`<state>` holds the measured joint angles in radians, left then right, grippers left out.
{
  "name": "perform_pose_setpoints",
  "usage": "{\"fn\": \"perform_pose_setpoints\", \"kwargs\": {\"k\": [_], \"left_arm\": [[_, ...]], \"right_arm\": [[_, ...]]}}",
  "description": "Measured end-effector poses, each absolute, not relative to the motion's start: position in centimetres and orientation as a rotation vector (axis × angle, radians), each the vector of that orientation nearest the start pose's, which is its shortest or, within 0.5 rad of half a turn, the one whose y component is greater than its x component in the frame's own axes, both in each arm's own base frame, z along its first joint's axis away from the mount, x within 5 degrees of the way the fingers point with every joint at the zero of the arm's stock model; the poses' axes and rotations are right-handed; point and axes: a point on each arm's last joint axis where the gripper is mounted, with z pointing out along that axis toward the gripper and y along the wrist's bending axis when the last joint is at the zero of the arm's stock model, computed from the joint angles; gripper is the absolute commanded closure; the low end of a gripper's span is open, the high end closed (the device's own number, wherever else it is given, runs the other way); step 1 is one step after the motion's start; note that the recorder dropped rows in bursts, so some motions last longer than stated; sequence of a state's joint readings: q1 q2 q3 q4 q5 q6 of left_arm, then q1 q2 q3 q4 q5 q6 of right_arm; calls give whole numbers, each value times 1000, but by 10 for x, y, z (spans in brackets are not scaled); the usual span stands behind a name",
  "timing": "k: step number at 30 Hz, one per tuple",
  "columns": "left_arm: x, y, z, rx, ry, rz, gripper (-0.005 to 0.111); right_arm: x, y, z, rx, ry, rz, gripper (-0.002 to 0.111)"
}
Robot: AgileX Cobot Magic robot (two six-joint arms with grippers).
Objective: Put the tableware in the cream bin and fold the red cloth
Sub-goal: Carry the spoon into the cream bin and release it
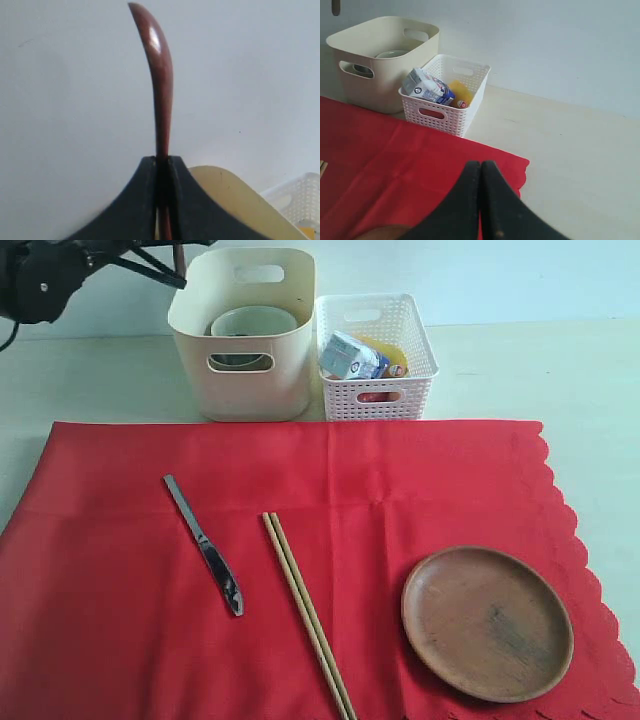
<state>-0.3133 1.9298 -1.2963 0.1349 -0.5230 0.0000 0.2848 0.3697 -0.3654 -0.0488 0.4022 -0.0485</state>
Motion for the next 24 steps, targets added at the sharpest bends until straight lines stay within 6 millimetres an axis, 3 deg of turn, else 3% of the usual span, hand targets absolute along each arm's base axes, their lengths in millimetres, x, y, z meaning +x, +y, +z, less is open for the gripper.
{"fn": "perform_pose_setpoints", "kwargs": {"k": [7, 15, 17, 20, 22, 24], "left_arm": [[462, -156, 242, 285, 1596, -309, 106], [470, -160, 208, 256, 1699, -339, 105], [470, -166, 198, 286, 1720, -342, 92], [469, -170, 188, 309, 1741, -343, 57], [469, -171, 186, 314, 1750, -342, 48], [469, -171, 186, 312, 1751, -343, 49]], "right_arm": [[82, 22, 275, -343, 1860, 113, 108], [82, 22, 273, -344, 1866, 112, 108], [82, 22, 273, -344, 1866, 112, 108], [82, 22, 273, -344, 1866, 112, 108], [82, 22, 273, -344, 1866, 112, 108], [82, 22, 273, -344, 1866, 112, 108]]}}
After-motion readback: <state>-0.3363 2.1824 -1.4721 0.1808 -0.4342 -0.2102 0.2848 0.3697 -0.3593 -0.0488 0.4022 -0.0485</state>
